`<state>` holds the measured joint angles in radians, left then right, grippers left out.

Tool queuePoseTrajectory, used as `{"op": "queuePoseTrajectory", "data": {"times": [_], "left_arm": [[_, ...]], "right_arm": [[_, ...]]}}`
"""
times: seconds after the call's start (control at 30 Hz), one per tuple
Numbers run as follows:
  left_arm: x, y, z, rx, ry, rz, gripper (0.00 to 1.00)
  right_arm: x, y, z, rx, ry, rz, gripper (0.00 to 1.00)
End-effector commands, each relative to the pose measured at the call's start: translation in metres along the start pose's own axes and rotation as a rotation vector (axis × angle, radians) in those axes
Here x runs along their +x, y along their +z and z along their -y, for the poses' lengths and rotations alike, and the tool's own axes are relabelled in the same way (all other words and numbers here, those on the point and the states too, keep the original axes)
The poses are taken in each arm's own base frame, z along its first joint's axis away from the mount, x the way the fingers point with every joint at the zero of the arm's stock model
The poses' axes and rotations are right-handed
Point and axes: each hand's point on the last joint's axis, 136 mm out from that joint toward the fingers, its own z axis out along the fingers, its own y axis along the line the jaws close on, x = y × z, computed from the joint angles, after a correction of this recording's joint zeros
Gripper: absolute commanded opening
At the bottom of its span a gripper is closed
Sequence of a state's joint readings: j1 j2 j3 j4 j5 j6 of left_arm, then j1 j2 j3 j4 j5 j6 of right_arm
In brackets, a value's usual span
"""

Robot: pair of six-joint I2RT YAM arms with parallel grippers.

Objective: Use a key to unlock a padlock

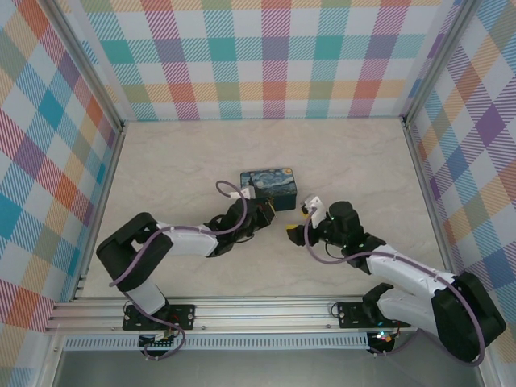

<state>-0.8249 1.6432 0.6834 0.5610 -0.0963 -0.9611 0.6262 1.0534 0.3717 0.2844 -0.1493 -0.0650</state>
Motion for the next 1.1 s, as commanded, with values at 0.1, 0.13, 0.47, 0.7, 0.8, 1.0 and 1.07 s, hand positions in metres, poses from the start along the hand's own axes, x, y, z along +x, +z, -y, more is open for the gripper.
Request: {"op": "queuePoseTrajectory", "data": {"times": [0.1, 0.13, 0.47, 0.7, 0.8, 1.0, 1.07], "left_arm": [[-0.013, -0.018, 0.014, 0.062, -0.187, -0.035, 0.00], [-0.015, -0.019, 0.015, 0.066, -0.205, -0.036, 0.00], [-0.024, -0.025, 0.025, 0.119, -0.377, -0.047, 0.00], [-0.026, -0.029, 0.031, 0.139, -0.419, -0.051, 0.00], [-0.027, -0.031, 0.034, 0.148, -0.431, -0.051, 0.00], [-0.028, -0.032, 0.036, 0.158, -0.444, -0.053, 0.00], [-0.028, -0.032, 0.036, 0.162, -0.448, -0.051, 0.00]], "right_arm": [[-0.031, 0.004, 0.001, 0.196, -0.418, 0.070, 0.65], [-0.031, 0.004, 0.003, 0.222, -0.459, 0.057, 0.64], [-0.033, 0.023, -0.004, 0.374, -0.756, 0.039, 0.57], [-0.046, 0.044, -0.009, 0.400, -0.765, 0.091, 0.52], [-0.050, 0.049, -0.011, 0.401, -0.764, 0.105, 0.48], [-0.048, 0.056, -0.015, 0.371, -0.740, 0.105, 0.37], [-0.046, 0.058, -0.015, 0.369, -0.732, 0.102, 0.33]]}}
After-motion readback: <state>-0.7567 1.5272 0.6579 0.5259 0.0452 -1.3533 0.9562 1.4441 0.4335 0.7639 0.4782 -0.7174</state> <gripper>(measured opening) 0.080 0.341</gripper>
